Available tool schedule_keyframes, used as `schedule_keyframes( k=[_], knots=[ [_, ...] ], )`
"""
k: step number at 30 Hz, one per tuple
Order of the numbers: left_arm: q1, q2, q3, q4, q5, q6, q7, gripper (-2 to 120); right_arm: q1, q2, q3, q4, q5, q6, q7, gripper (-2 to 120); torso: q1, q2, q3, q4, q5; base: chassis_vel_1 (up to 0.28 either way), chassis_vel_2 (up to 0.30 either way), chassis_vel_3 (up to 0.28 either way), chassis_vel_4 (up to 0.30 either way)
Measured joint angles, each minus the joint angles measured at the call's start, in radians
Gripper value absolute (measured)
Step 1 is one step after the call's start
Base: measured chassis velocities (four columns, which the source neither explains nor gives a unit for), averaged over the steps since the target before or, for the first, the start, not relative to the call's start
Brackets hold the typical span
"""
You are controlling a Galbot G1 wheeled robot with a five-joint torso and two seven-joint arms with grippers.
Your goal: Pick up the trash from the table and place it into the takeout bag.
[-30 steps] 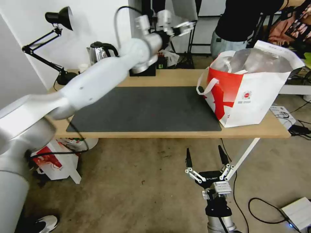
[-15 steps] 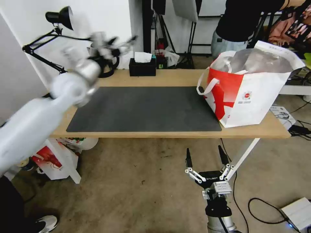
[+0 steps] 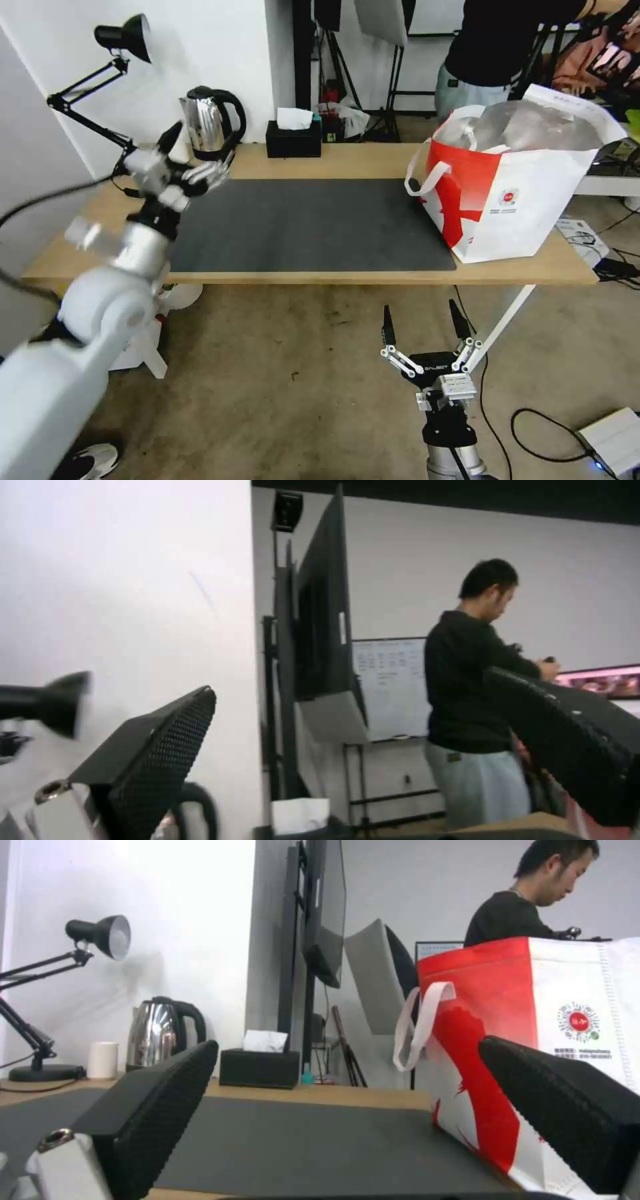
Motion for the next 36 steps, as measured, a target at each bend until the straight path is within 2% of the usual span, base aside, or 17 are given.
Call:
schedule_keyframes(
  k=[1, 2, 4, 5, 7, 9, 14, 20, 26, 36],
  knots=[
    [0.047, -0.043, -0.014, -0.009, 0.055, -0.024, 0.009, 100, 0.0, 0.0, 0.0, 0.0, 0.0, 0.0, 0.0, 100, 0.0, 0.0, 0.0, 0.0, -0.0001, 0.0, 0.0, 0.0, 0.0],
    [0.047, -0.043, -0.014, -0.009, 0.055, -0.024, 0.009, 100, 0.0, 0.0, 0.0, 0.0, 0.0, 0.0, 0.0, 100, 0.0, 0.0, 0.0, 0.0, -0.0001, 0.0, 0.0, 0.0, 0.0],
    [0.124, -0.127, -0.017, -0.022, 0.146, -0.062, 0.012, 100, 0.0, 0.0, 0.0, 0.0, 0.0, 0.0, 0.0, 100, 0.0, 0.0, 0.0, 0.0002, -0.0008, 0.0, 0.0, 0.0, 0.0],
    [0.124, -0.127, -0.017, -0.022, 0.146, -0.062, 0.012, 100, 0.0, 0.0, 0.0, 0.0, 0.0, 0.0, 0.0, 100, 0.0, 0.0, 0.0, 0.0002, -0.0008, 0.0, 0.0, 0.0, 0.0],
    [0.185, -0.197, -0.016, -0.034, 0.221, -0.096, 0.011, 100, 0.0, 0.0, 0.0, 0.0, 0.0, 0.0, 0.0, 100, 0.0, 0.0, 0.0, 0.0001, 0.0001, 0.0, 0.0, 0.0, 0.0],
    [0.202, -0.214, -0.016, -0.038, 0.239, -0.103, 0.01, 100, 0.0, 0.0, 0.0, 0.0, 0.0, 0.0, 0.0, 100, 0.0, 0.0, 0.0, -0.0002, -0.0003, 0.0, 0.0, 0.0, 0.0],
    [0.356, -0.328, -0.003, -0.056, 0.352, -0.172, 0.004, 100, 0.0, 0.0, 0.0, 0.0, 0.0, 0.0, 0.0, 100, 0.0, 0.0, 0.0, 0.0001, -0.0003, 0.0, 0.0, 0.0, 0.0],
    [0.429, -0.393, 0.013, -0.047, 0.416, -0.237, 0.006, 100, 0.0, 0.0, 0.0, 0.0, 0.0, 0.0, 0.0, 100, 0.0, 0.0, 0.0, 0.0001, -0.0003, 0.0, 0.0, 0.0, 0.0],
    [0.502, -0.452, 0.074, -0.024, 0.504, -0.294, 0.008, 100, 0.0, 0.0, 0.0, 0.0, 0.0, 0.0, 0.0, 100, 0.0, 0.0, 0.0, -0.0002, -0.0003, 0.0, 0.0, 0.0, 0.0],
    [0.608, -0.512, 0.132, -0.006, 0.568, -0.328, -0.073, 100, 0.0, 0.0, 0.0, 0.0, 0.0, 0.0, 0.0, 100, 0.0, 0.0, 0.0, 0.0001, -0.0003, 0.0, 0.0, 0.0, 0.0]
  ],
)
